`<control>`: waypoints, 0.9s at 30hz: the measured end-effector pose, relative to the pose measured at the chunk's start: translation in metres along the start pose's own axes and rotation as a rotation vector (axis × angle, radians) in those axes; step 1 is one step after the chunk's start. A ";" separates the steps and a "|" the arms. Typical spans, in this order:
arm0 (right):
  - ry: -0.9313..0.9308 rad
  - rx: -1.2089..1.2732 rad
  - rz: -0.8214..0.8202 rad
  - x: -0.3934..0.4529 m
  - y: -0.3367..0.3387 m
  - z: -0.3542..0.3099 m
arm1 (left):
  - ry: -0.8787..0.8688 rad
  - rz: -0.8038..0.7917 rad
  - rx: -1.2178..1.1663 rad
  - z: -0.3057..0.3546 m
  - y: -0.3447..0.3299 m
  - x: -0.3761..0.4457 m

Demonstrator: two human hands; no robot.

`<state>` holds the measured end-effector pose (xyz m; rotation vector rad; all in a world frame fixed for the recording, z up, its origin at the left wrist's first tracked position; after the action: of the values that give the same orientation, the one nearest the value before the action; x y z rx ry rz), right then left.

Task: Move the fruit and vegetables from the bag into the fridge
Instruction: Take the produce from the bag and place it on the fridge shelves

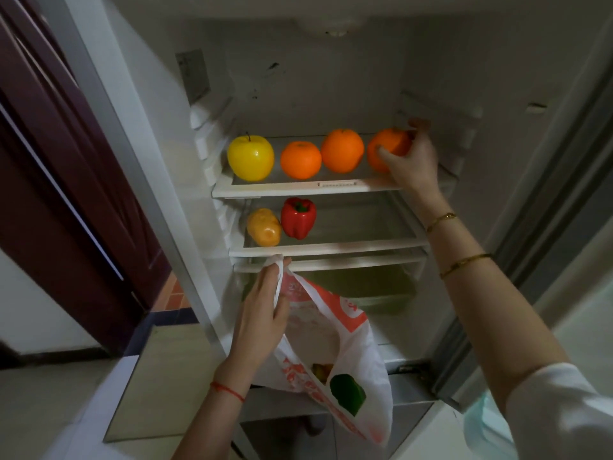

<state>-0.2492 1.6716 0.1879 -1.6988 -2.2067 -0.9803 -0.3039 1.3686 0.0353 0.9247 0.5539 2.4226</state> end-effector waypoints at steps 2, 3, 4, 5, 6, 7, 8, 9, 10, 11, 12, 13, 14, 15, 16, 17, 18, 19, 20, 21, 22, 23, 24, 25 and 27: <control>0.022 -0.006 0.013 -0.003 0.001 -0.002 | -0.009 -0.009 -0.014 0.001 0.001 -0.002; 0.034 -0.004 0.027 -0.006 0.003 -0.003 | -0.012 -0.013 -0.019 0.002 0.001 -0.003; 0.048 0.001 0.047 -0.011 0.006 -0.005 | -0.012 -0.016 -0.024 0.002 0.002 -0.004; 0.069 -0.001 0.077 -0.017 0.011 -0.006 | -0.010 -0.020 -0.027 0.002 0.002 -0.005; 0.105 -0.008 0.121 -0.026 0.018 -0.008 | -0.009 -0.024 -0.032 0.003 0.002 -0.007; 0.156 -0.014 0.173 -0.036 0.025 -0.011 | -0.008 -0.028 -0.036 0.003 0.002 -0.009; 0.209 -0.010 0.208 -0.050 0.030 -0.014 | -0.008 -0.030 -0.039 0.004 0.002 -0.011; 0.246 0.014 0.194 -0.065 0.031 -0.015 | -0.007 -0.035 -0.041 0.003 0.003 -0.013; 0.249 0.056 0.115 -0.081 0.027 -0.014 | -0.005 -0.042 -0.045 0.004 0.003 -0.015; 0.224 0.089 -0.014 -0.099 0.018 -0.010 | -0.006 -0.048 -0.047 0.003 0.003 -0.017; 0.201 0.087 -0.171 -0.119 0.006 -0.004 | -0.010 -0.054 -0.046 0.004 0.003 -0.019; 0.195 0.055 -0.333 -0.139 -0.009 0.003 | -0.013 -0.060 -0.046 0.004 0.003 -0.020; 0.195 0.015 -0.494 -0.162 -0.025 0.011 | -0.014 -0.070 -0.051 0.005 0.003 -0.022; 0.184 -0.026 -0.642 -0.184 -0.041 0.024 | -0.020 -0.080 -0.060 0.005 0.002 -0.023; 0.162 -0.069 -0.776 -0.207 -0.057 0.038 | -0.026 -0.089 -0.067 0.006 0.002 -0.024; 0.139 -0.119 -0.888 -0.229 -0.072 0.053 | -0.029 -0.096 -0.071 0.006 0.002 -0.026; 0.127 -0.172 -0.974 -0.249 -0.086 0.066 | -0.023 -0.101 -0.071 0.005 0.002 -0.028; 0.123 -0.223 -1.038 -0.266 -0.098 0.078 | -0.014 -0.107 -0.068 0.005 0.003 -0.030; 0.117 -0.276 -1.096 -0.281 -0.107 0.092 | -0.001 -0.114 -0.068 0.004 0.004 -0.032; 0.097 -0.342 -1.147 -0.293 -0.114 0.108 | 0.016 -0.124 -0.066 0.003 0.004 -0.035; 0.081 -0.404 -1.159 -0.301 -0.116 0.121 | 0.033 -0.137 -0.061 0.002 0.003 -0.038; 0.037 -0.461 -1.156 -0.307 -0.117 0.139 | 0.047 -0.149 -0.062 0.001 0.003 -0.040; 0.033 -0.495 -1.127 -0.310 -0.113 0.150 | 0.053 -0.159 -0.069 0.001 0.003 -0.042; 0.009 -0.504 -1.101 -0.310 -0.109 0.161 | 0.054 -0.171 -0.078 0.001 0.004 -0.043; 0.009 -0.550 -1.096 -0.309 -0.105 0.183 | 0.051 -0.204 -0.093 0.001 0.004 -0.047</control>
<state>-0.2010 1.5244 -0.1525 -0.4063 -3.0470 -1.9138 -0.2739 1.3390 0.0147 0.7325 0.5222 2.2728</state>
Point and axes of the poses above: each hand's wrist, its own x-axis towards the middle knuckle, its own y-axis out of the back of the hand, z = x × y, the point moved 5 cm from there along x, towards the middle knuckle, and after that the axes turned 5 degrees about z, right-handed, at the moved point
